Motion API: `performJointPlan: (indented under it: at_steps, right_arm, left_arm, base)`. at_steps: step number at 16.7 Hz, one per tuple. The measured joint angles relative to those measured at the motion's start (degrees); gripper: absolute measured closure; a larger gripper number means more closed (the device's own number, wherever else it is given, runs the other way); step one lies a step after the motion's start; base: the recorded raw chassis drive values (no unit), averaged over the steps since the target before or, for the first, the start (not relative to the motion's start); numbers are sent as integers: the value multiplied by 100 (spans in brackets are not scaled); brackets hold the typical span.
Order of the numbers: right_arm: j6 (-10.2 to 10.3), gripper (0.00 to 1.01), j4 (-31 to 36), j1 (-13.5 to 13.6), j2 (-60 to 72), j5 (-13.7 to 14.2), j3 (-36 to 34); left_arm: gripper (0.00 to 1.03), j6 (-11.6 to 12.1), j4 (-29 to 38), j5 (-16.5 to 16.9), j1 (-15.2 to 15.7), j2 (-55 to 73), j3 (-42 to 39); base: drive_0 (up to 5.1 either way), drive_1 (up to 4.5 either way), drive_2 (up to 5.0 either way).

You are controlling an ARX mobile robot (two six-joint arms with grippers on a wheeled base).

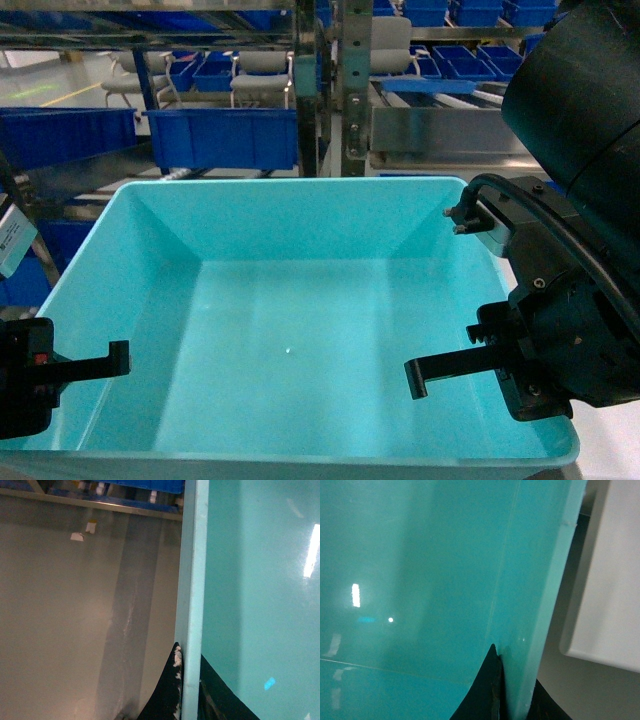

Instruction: Organize blue bins on left shelf correctly

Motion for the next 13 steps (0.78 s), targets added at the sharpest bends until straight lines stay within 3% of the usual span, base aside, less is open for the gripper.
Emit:
performJointPlan:
  at_steps: [13]
  right_arm:
    - [-2,99,-7,0,0,0,0]
  left_arm:
    - [101,0,0,-2,9,0,0]
  base:
    - [-463,225,225]
